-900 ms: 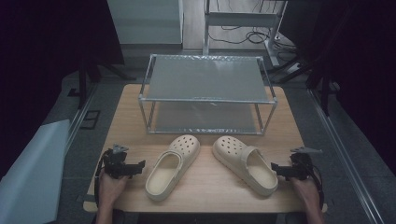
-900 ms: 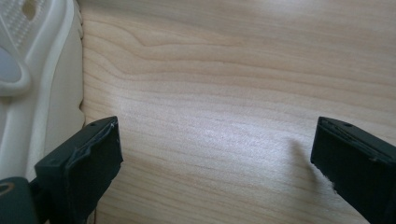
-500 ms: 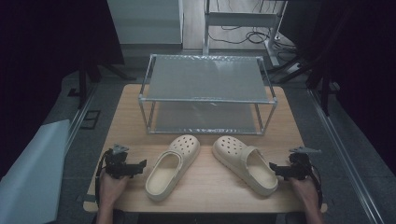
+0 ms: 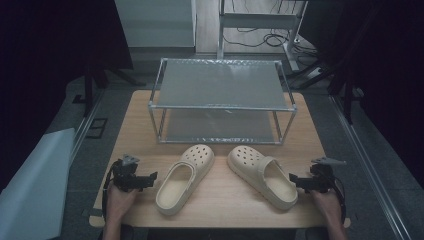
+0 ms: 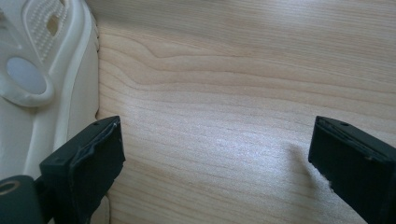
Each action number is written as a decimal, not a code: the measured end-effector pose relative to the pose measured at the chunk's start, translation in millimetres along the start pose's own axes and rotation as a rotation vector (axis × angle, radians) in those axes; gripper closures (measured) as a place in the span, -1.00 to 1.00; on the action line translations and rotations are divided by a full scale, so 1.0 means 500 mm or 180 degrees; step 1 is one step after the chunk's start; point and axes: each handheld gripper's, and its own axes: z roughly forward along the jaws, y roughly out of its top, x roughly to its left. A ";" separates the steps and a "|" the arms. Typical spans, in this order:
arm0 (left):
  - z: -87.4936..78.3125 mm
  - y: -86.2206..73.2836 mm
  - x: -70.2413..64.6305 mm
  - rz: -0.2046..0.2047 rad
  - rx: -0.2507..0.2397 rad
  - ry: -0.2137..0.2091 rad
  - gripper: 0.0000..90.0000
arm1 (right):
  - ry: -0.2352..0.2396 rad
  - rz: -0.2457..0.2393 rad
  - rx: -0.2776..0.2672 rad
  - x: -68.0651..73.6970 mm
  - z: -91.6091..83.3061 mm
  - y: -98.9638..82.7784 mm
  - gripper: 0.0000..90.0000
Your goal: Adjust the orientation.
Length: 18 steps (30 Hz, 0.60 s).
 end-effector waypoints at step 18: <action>0.002 -0.005 -0.044 0.0299 0.0305 -0.0076 -1.00 | -0.0029 0.0058 -0.0032 -0.007 -0.006 -0.001 -0.89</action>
